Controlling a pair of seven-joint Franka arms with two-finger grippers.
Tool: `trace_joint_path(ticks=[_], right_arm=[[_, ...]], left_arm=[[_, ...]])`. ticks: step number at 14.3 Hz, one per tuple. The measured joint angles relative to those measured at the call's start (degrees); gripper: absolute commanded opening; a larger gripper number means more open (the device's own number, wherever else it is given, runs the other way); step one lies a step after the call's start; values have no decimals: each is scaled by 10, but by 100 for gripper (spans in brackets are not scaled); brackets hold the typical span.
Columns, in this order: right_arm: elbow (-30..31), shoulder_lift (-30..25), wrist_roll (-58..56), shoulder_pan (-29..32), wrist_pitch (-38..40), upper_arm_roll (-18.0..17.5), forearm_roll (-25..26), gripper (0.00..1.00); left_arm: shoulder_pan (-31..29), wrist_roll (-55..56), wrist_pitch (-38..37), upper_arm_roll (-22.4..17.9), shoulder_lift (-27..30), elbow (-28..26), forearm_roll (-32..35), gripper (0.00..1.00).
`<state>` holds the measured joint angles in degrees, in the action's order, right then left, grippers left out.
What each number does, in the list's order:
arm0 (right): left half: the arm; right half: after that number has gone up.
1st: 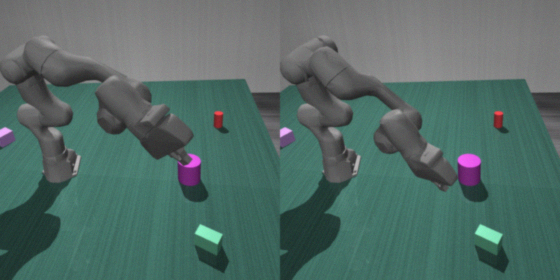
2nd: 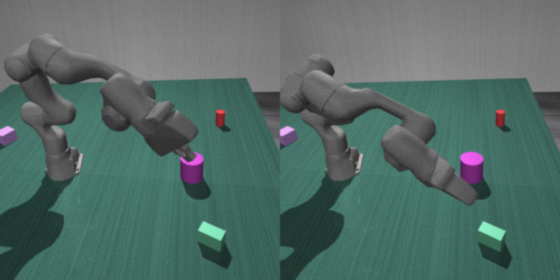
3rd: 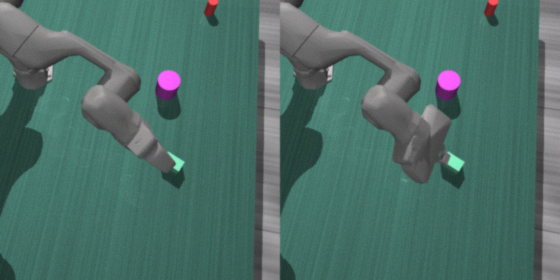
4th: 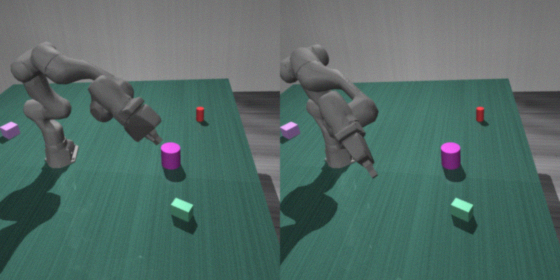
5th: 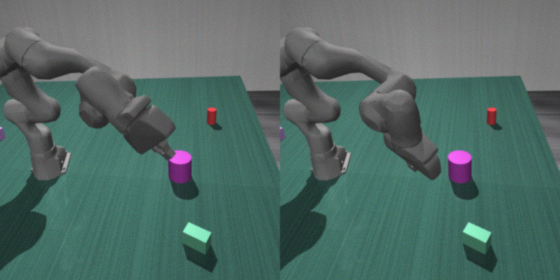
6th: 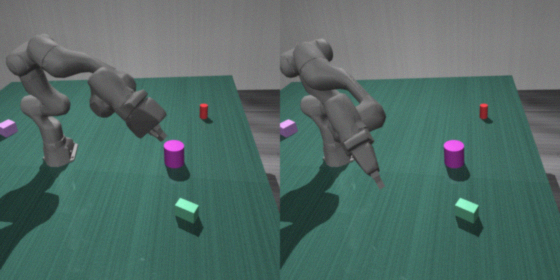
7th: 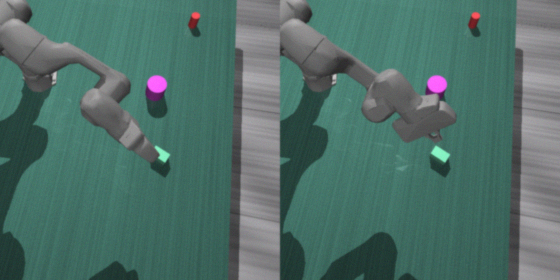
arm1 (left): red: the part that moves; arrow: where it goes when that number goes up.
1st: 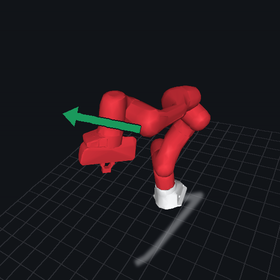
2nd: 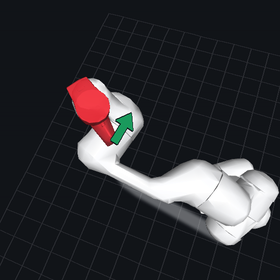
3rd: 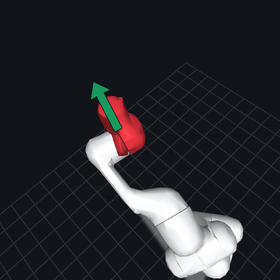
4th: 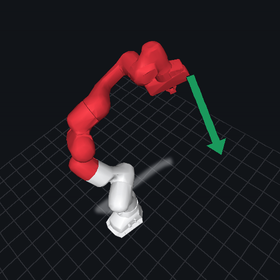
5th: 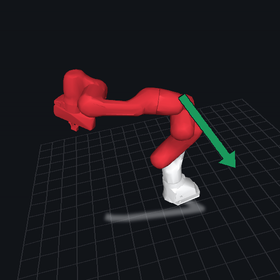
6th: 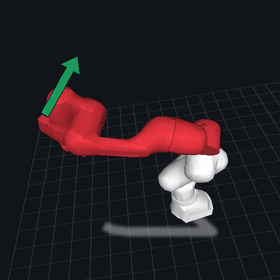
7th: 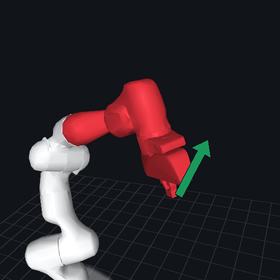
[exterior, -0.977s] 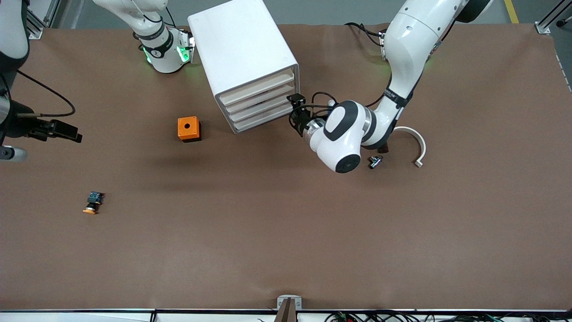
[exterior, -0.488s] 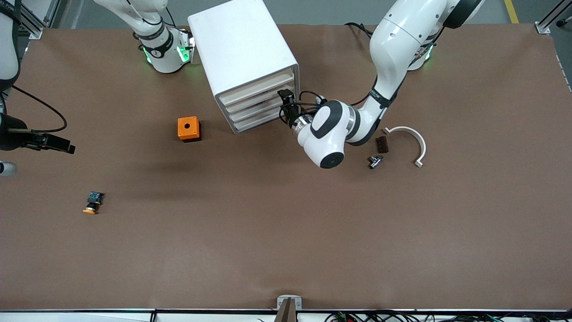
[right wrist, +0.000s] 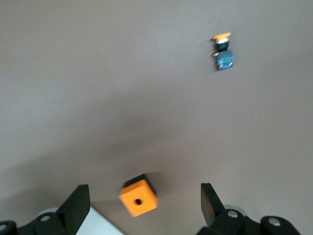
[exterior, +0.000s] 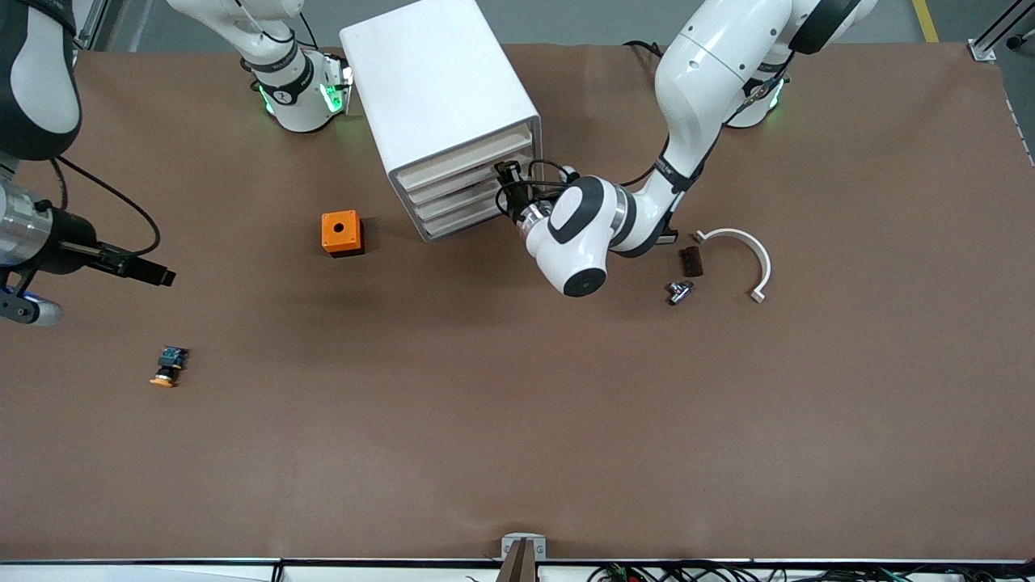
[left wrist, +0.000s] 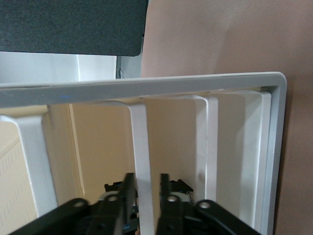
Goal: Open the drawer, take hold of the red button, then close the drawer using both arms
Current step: 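Pull the drawer open with the left gripper while the right gripper approaches, then grasp the red-capped button in the drawer with the right gripper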
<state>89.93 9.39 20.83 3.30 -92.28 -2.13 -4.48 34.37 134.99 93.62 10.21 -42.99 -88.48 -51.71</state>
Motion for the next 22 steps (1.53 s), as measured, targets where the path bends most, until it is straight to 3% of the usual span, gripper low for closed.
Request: trace_joint_path(ticks=[4,12,13,14,15,22], right_arm=[[-3,0,141,-55,-4,-3,-11,100],[0,2,450,-221,-42,-5,-12,100],[3,3,486,-240,-55,-5,-12,100],[10,6,523,-258,-71,-5,-12,100],[17,11,559,-277,-89,-5,-11,100],[54,75,787,-389,-186,-4,13,100]], left_arm=[[0,6,0,-12,0,8,-2,0],[-4,-25,-6,-105,-14,86,0,0],[-4,-32,-6,-109,-15,91,0,26],[-4,-38,-5,-111,-16,94,0,77],[-6,-45,3,-112,-17,99,0,100],[-45,-56,15,-120,-20,137,0,100]])
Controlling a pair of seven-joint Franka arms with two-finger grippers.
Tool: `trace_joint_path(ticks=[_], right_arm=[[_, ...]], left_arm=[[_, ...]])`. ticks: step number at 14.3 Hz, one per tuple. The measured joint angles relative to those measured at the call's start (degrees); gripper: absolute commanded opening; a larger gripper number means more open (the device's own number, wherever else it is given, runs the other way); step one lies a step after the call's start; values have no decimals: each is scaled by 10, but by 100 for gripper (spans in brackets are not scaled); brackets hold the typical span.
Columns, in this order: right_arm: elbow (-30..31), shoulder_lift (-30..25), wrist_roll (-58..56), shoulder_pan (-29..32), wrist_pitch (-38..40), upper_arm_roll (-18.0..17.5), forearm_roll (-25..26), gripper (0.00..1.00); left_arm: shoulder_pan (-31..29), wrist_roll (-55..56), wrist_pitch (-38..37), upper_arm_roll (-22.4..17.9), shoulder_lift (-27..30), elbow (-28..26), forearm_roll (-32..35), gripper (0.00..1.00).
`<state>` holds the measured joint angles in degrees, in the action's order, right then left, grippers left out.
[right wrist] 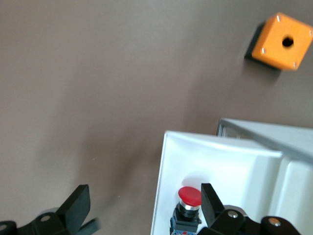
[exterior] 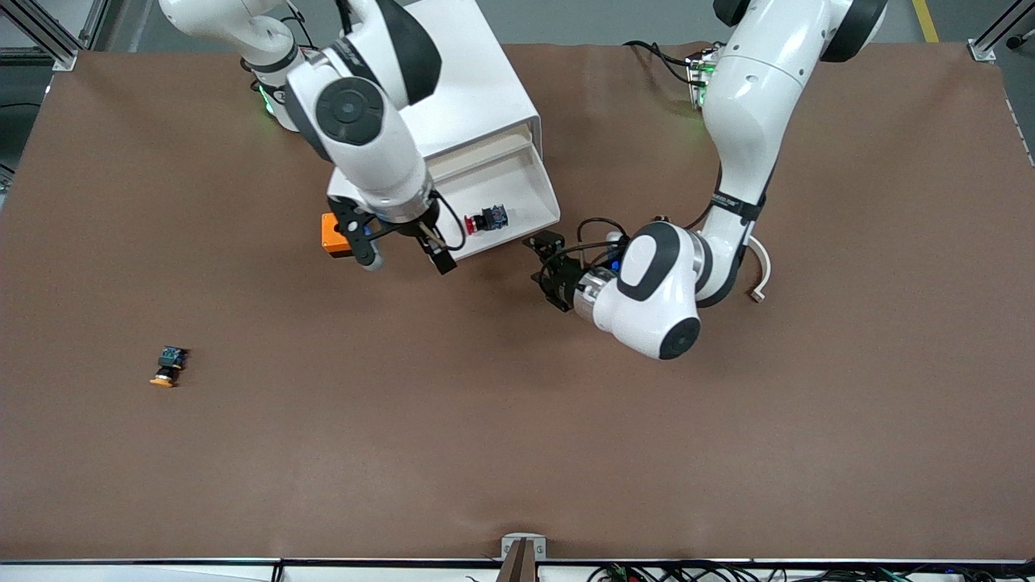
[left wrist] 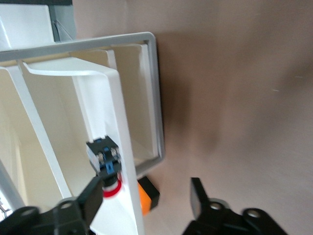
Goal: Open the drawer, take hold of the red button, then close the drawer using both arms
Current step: 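Grasp the red-capped button in the drawer with the right gripper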
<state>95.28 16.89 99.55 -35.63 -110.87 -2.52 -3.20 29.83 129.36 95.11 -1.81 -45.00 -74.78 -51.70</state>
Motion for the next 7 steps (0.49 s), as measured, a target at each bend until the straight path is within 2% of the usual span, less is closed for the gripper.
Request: trace_joint_path(ticks=[4,7], right_arm=[[1,42,107,-59,-10,0,21,100],[1,49,143,-83,-7,0,22,100]], left_arm=[[-17,-79,-2,-45,13,31,0,100],[-30,-155,-10,-69,41,38,10,100]])
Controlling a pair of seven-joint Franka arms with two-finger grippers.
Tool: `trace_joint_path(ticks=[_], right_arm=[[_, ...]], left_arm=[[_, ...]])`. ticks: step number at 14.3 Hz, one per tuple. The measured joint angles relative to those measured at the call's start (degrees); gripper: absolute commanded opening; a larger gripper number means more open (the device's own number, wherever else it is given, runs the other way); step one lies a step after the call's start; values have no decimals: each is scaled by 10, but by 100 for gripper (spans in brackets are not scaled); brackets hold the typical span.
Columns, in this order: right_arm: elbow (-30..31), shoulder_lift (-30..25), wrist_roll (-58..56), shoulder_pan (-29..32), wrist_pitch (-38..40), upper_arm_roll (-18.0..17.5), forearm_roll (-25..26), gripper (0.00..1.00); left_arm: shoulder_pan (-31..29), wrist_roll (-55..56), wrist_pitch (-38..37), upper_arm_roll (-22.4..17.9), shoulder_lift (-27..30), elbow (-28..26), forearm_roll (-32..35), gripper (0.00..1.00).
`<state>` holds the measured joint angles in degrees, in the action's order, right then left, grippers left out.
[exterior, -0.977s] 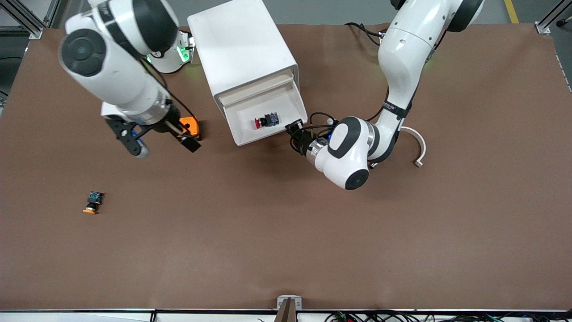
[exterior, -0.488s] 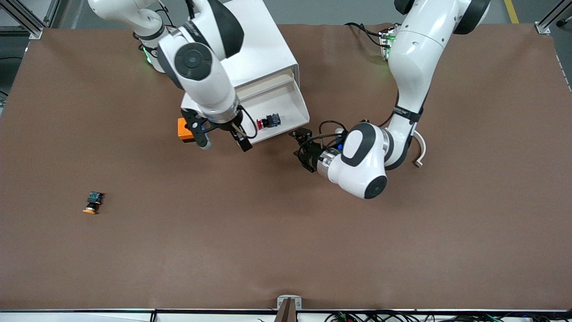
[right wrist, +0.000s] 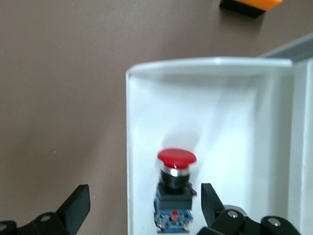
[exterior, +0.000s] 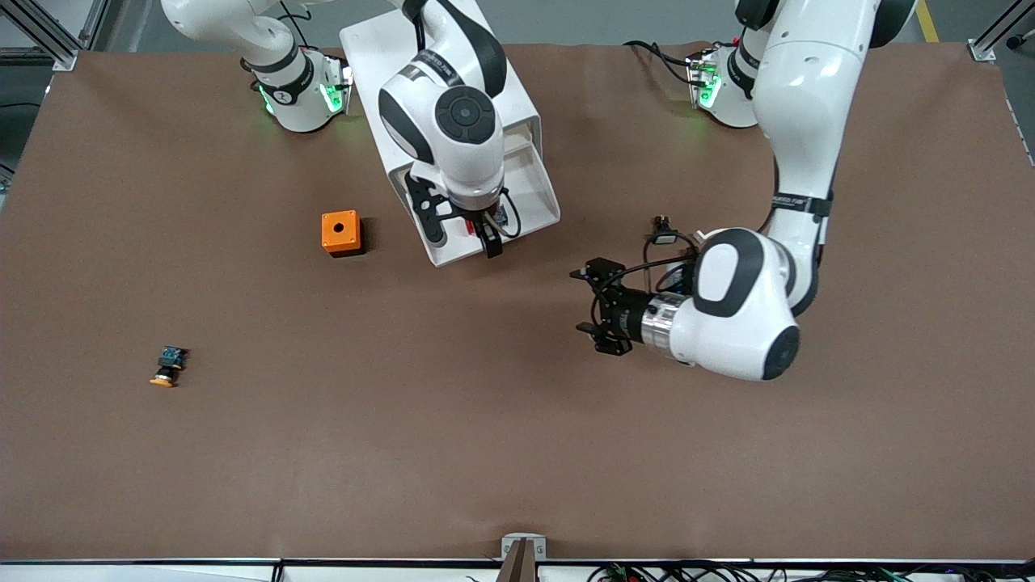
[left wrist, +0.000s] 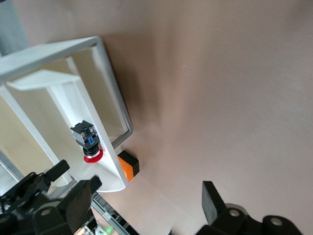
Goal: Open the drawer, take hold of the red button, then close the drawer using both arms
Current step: 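Grasp the red-capped button in the drawer with the right gripper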
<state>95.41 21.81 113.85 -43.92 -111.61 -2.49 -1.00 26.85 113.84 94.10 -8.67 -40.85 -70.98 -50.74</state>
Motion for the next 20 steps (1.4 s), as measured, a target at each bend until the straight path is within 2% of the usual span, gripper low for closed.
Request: trace_joint_path(ticks=[5,8,9,12,13,14,15,20], right_arm=[[15,1,14,-18,3,0,3,100],[18,5,14,-21,0,0,3,100],[18,7,14,-22,-1,0,3,97],[18,15,14,-22,-11,0,3,36],[18,16,14,-22,-16,0,3,20],[18,18,14,-23,-19,0,3,12],[18,19,14,-23,-22,0,3,0],[16,20,14,-29,-25,1,3,0]], left_arm=[[-29,-35,-3,-2,46,0,76,100],[-31,-36,-3,-2,58,0,91,100],[-30,-36,-3,-2,59,0,92,100],[-31,-50,-3,-2,59,0,96,100],[-31,-63,-3,-2,59,0,99,100],[-31,-77,-3,-2,59,0,108,100],[-29,-94,-3,-1,59,0,126,100],[3,-246,-3,9,59,-8,215,100]])
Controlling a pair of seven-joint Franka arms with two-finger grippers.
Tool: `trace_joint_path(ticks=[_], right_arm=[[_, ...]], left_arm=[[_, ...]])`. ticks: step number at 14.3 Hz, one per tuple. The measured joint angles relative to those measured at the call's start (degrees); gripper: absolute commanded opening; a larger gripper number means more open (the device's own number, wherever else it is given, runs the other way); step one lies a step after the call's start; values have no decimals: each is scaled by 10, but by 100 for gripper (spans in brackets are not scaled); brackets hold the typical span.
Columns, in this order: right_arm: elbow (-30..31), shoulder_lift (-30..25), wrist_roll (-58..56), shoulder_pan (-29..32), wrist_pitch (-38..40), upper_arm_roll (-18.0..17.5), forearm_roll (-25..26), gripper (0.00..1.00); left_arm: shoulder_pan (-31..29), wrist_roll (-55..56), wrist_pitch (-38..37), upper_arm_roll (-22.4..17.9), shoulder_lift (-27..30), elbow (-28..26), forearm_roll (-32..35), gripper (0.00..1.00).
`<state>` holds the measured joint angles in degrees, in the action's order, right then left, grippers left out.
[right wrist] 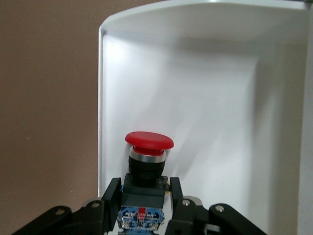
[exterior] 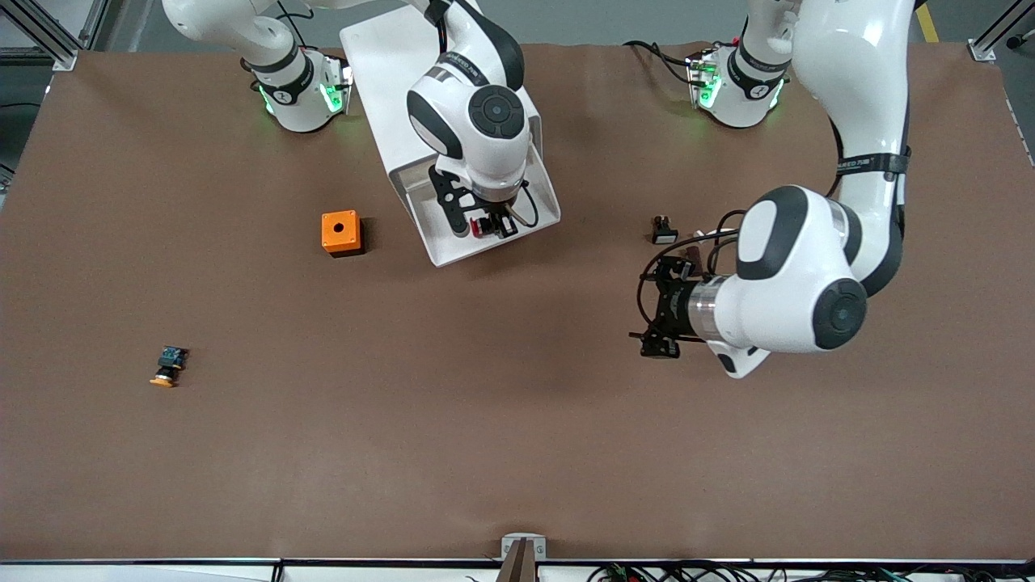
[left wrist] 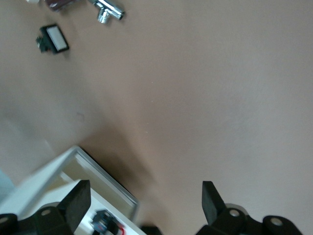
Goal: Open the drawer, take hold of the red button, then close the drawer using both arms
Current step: 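Grasp the red-capped button in the drawer with the right gripper, then lift the red button out with the right gripper while the left gripper pushes the drawer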
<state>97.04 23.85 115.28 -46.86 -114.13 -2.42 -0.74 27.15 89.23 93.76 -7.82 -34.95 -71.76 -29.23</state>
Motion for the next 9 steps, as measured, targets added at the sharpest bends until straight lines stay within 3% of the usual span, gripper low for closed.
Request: trace_joint_path(ticks=[4,9], right_arm=[[-16,-3,-67,11,37,8,0,0],[-37,-61,-390,140,134,18,0,0]], left_arm=[[44,-54,21,1,-7,-13,26,100],[86,-163,115,6,-28,-69,31,100]])
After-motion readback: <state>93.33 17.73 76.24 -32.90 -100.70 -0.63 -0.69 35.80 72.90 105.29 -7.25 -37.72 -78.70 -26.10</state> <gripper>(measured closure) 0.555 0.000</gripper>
